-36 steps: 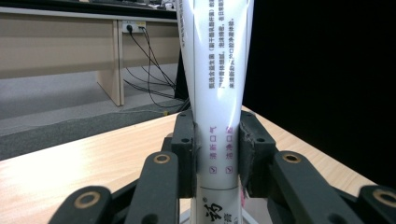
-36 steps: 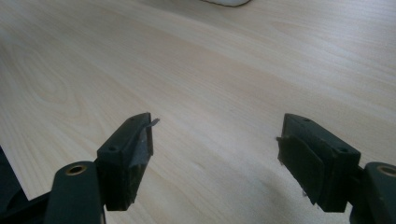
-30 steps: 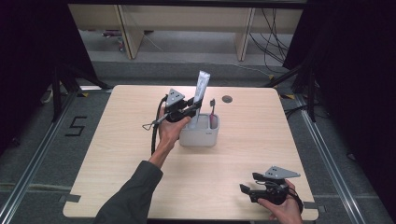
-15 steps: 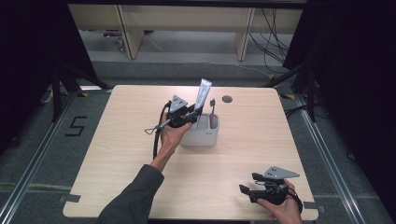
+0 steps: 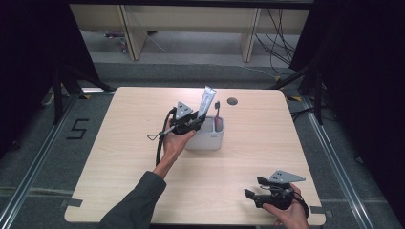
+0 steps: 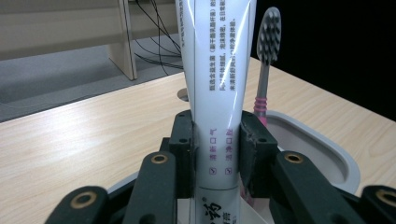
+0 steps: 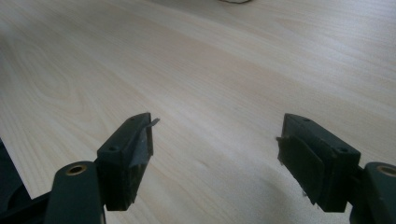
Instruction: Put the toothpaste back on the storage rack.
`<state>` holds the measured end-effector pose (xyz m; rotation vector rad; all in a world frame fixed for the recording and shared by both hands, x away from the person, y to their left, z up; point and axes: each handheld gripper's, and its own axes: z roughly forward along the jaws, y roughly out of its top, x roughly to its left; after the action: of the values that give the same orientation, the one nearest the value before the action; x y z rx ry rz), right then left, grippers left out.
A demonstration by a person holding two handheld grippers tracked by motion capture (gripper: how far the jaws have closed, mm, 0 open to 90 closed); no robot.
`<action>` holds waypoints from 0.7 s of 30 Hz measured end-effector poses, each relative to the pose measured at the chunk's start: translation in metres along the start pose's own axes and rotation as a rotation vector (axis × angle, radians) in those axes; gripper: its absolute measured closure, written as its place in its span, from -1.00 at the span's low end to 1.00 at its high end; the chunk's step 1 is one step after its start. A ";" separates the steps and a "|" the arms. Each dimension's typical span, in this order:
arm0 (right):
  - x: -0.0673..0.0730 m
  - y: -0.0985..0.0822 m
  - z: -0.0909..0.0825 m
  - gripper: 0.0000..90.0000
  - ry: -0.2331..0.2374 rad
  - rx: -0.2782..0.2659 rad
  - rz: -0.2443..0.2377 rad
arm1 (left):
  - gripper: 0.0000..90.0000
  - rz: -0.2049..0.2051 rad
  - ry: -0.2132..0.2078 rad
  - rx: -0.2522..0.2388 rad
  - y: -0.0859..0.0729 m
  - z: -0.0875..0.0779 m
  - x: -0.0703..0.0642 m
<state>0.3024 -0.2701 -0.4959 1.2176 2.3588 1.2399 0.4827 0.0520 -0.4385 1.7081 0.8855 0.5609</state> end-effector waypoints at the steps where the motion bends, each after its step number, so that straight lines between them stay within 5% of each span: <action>1: 0.000 0.000 0.000 -0.40 -0.001 0.004 -0.004 | 0.54 0.006 0.005 0.006 0.000 0.000 -0.001; 9: 0.000 0.000 0.000 -0.40 0.004 0.011 0.005 | 0.53 0.046 0.010 0.048 -0.002 -0.002 0.001; 21: 0.001 0.000 0.001 -0.40 0.006 0.018 0.019 | 0.41 0.061 0.022 0.006 0.004 -0.016 -0.001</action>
<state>0.3016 -0.2688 -0.4964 1.2461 2.3737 1.2321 0.4711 0.0604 -0.4296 1.7419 0.8538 0.6196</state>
